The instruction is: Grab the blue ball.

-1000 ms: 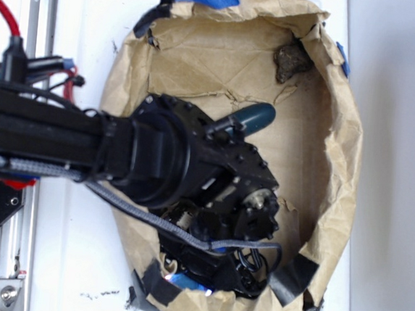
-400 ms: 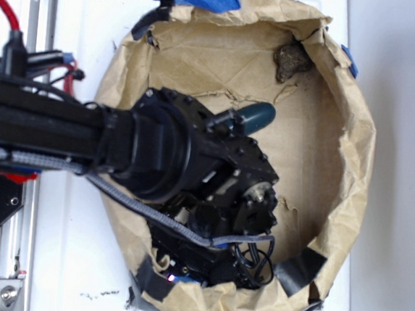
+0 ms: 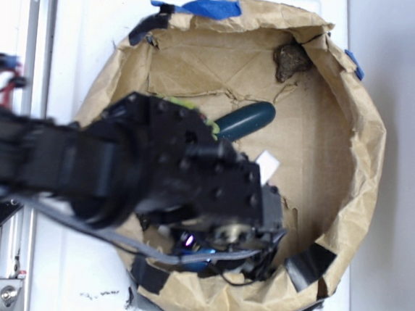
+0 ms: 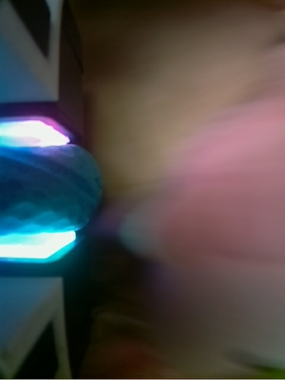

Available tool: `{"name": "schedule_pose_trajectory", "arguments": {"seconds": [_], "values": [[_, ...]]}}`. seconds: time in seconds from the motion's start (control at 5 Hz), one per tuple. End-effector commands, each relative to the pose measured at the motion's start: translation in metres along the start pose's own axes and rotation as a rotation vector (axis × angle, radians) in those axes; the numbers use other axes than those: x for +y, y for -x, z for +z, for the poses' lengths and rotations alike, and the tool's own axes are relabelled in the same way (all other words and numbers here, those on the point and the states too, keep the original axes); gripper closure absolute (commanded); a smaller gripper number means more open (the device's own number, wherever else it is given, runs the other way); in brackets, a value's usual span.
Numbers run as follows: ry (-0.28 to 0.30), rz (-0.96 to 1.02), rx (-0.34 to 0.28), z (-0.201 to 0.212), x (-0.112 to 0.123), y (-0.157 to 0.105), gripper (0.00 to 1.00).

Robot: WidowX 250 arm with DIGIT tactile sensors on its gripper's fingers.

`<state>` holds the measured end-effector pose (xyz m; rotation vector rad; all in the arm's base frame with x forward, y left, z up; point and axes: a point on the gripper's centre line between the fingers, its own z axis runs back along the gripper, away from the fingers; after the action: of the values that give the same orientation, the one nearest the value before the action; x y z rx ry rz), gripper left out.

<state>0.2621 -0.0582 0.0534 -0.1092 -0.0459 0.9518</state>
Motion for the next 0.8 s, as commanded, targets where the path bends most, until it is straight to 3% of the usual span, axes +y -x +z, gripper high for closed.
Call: {"name": "schedule_pose_trajectory", "arguments": {"seconds": [0.0,0.2,0.6], "values": [[0.054,0.073,-0.198,0.059,0.007,-0.054,1.0],[0.103,0.006,-0.081,0.072,0.019,-0.049,1.0],[0.075,-0.093,-0.161,0.11,0.034,-0.036,1.0]]}}
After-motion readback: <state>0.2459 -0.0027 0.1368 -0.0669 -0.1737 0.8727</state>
